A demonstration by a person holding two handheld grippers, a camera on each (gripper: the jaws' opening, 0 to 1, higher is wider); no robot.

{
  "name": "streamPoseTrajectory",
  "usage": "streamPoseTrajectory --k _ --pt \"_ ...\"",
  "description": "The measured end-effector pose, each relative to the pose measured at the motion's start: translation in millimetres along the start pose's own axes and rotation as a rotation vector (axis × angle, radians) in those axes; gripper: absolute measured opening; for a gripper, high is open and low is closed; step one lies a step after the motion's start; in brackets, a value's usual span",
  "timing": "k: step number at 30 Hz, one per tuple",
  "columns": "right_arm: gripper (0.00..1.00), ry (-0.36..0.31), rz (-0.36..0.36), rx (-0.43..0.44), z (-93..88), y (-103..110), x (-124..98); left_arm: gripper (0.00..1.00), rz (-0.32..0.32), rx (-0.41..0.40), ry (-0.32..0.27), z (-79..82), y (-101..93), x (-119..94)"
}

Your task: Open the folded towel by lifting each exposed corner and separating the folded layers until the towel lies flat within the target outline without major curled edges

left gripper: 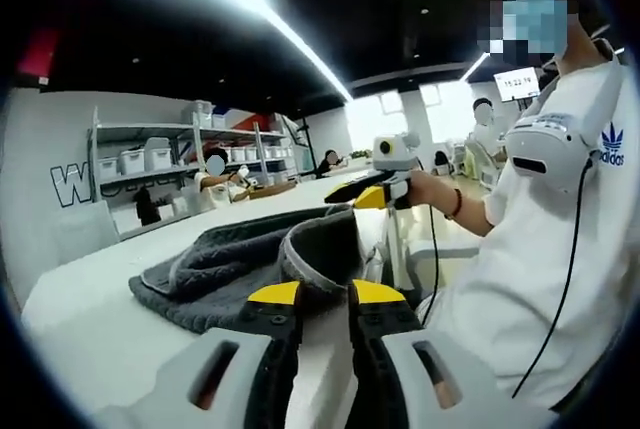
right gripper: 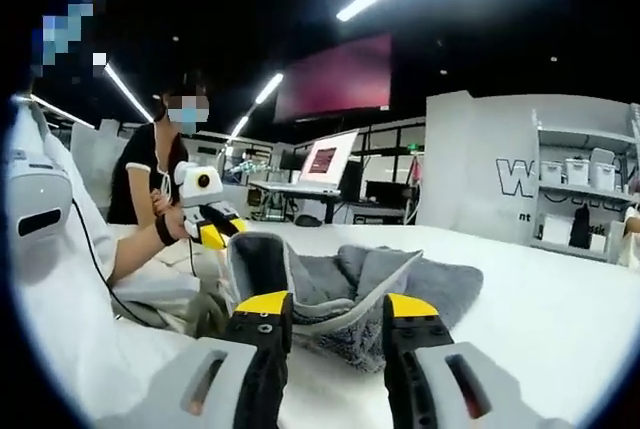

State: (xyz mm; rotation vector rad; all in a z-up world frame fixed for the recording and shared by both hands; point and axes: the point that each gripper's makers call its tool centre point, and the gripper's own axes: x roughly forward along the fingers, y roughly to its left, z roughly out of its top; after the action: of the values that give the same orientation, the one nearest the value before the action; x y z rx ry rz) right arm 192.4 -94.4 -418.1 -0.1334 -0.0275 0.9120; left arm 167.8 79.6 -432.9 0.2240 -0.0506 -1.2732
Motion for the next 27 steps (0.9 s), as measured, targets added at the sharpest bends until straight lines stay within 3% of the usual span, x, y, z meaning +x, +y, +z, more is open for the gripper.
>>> streamPoseTrajectory --k 11,20,23,27 --pt "0.24 0.017 0.025 0.015 -4.7 5.1 2.1 0.17 0.016 -0.007 -0.034 7.3 4.9 -5.5" --pt "0.12 0.07 0.046 -0.008 -12.1 8.2 -1.2 0.16 -0.004 0.008 0.019 -5.6 0.8 3.1" --pt "0.09 0.103 0.055 -0.037 -17.3 9.8 -2.4 0.08 -0.006 0.014 0.042 -10.8 0.2 5.2" --pt "0.08 0.122 0.066 -0.04 -20.2 11.4 -4.0 0.08 -0.016 0.009 0.047 -11.6 -1.6 4.8"
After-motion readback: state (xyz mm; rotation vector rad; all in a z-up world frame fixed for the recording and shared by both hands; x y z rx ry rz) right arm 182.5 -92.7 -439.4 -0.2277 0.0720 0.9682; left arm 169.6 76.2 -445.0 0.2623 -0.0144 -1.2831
